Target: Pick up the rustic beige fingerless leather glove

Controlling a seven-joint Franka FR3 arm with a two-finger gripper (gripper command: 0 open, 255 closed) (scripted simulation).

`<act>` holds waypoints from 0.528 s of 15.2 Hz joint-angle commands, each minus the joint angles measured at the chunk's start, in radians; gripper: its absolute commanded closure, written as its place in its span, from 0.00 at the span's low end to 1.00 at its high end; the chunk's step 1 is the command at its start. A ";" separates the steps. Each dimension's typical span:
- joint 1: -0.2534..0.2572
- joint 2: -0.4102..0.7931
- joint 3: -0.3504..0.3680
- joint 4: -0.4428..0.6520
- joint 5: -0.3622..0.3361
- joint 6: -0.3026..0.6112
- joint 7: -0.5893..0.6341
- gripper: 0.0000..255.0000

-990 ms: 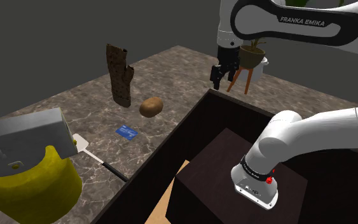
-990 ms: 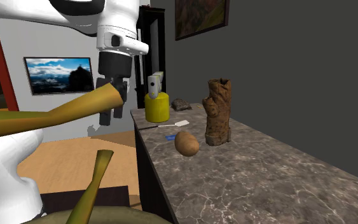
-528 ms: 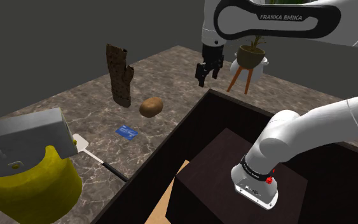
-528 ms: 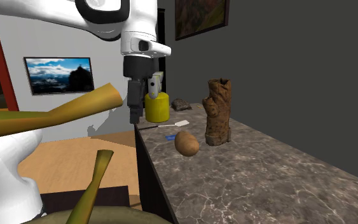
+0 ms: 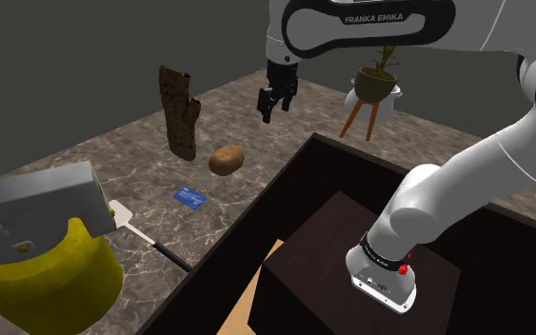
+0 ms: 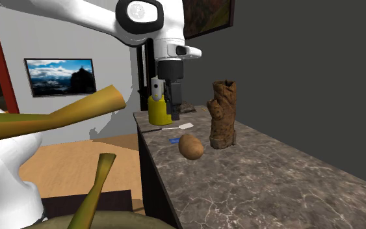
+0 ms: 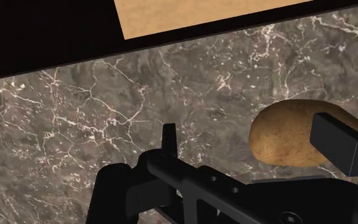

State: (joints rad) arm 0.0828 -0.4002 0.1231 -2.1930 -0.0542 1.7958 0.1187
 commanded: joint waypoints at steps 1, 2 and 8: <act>0.009 0.059 0.011 0.050 0.000 0.033 -0.009 0.00; 0.014 0.086 0.017 0.075 -0.001 0.048 -0.013 0.00; 0.041 0.252 0.053 0.238 -0.014 0.118 -0.033 0.00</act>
State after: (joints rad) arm 0.1174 -0.1844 0.1660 -1.9874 -0.0643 1.8982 0.0829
